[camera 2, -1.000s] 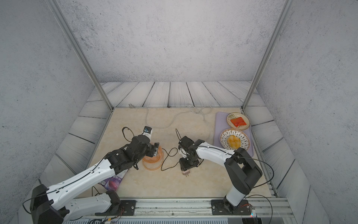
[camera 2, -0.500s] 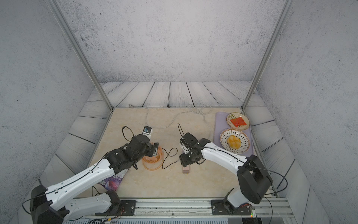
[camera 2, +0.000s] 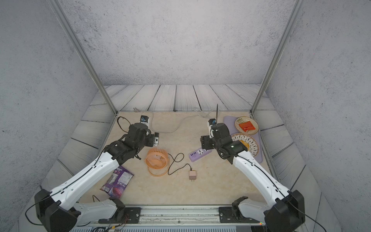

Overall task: Unplug the desk fan from the power strip
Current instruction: Place the plug at the center of the board, then reset both arms

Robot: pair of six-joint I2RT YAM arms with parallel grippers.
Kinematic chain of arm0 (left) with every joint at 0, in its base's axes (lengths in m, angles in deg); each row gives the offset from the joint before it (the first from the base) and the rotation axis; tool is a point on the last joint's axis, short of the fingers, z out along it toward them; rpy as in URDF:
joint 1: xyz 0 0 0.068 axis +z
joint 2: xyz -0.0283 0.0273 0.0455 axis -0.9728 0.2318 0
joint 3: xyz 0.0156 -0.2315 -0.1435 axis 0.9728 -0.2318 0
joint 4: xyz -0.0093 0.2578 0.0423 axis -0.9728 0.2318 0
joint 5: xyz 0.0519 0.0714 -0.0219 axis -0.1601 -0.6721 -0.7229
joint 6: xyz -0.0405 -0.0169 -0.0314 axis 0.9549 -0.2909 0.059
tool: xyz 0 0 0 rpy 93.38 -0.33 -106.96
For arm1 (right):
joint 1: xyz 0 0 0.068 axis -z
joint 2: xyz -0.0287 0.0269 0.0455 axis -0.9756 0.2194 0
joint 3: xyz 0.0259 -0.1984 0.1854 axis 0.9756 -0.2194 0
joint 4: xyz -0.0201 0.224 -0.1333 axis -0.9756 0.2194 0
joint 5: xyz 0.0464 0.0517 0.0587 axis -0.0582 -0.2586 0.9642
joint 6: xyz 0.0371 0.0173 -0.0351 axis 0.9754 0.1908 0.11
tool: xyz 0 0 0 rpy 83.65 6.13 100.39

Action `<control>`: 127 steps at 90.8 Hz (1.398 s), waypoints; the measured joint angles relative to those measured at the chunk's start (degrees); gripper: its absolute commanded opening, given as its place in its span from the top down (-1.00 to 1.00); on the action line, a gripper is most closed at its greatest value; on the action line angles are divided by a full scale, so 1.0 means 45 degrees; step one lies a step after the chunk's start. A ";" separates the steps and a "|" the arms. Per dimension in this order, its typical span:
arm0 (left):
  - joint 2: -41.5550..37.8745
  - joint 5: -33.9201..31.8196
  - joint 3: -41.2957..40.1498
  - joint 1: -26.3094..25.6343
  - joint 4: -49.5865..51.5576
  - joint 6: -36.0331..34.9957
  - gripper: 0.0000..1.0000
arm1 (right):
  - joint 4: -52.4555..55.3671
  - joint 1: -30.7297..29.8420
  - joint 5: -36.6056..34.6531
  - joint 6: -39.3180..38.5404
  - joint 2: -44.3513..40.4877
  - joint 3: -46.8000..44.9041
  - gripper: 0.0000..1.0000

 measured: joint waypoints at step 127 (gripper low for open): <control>0.4274 0.1598 -0.8947 0.6630 -1.5960 -0.3245 -0.99 | -1.7665 0.4192 -0.4337 -0.3007 0.5047 -0.8174 -0.98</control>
